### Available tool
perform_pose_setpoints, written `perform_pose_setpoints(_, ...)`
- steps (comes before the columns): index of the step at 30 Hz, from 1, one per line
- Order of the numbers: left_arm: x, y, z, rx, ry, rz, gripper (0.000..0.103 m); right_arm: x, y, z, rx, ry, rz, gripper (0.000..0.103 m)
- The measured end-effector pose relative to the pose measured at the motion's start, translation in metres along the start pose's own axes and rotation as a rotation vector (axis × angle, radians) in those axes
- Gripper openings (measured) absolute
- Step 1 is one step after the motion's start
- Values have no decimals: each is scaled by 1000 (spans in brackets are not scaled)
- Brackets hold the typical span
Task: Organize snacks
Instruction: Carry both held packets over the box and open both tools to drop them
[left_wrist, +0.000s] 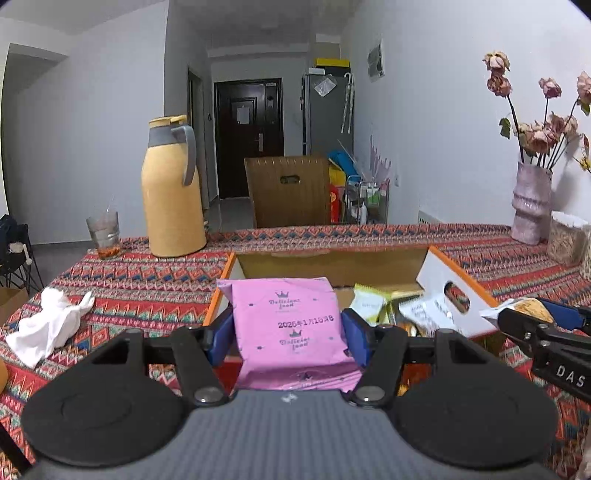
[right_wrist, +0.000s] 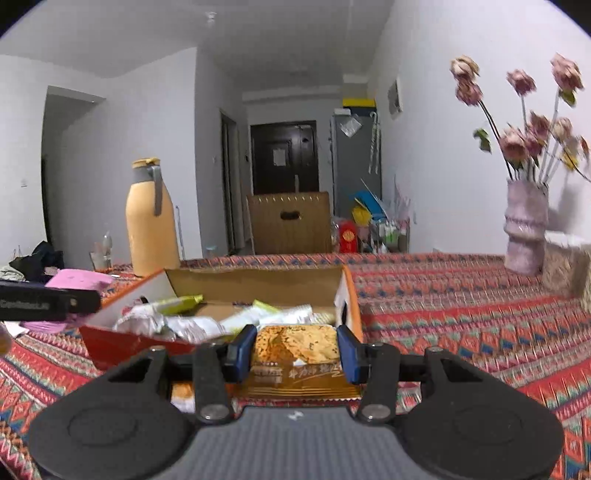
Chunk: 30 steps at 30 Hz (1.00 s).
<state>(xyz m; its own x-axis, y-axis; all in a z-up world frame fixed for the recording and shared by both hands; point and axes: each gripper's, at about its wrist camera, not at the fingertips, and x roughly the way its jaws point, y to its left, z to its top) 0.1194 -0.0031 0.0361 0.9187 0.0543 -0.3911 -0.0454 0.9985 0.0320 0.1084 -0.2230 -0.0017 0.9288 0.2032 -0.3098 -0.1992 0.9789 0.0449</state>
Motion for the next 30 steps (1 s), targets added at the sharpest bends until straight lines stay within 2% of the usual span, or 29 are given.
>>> perform_pose_setpoints(7, 19, -4, 25, 3, -32, 16, 62, 27, 14, 30, -34, -33, 10, 46)
perform_pose_setpoints(17, 64, -6, 51, -32, -27, 32, 62, 77, 17, 54, -38, -33, 6, 46)
perform_pose_setpoints(25, 85, -3, 34, -36, -43, 54, 62, 101, 7, 43, -9, -54, -17, 46)
perform_pose_setpoints(30, 95, -1, 26, -28, -14, 37, 62, 109, 3, 35, 6, -13, 6, 46)
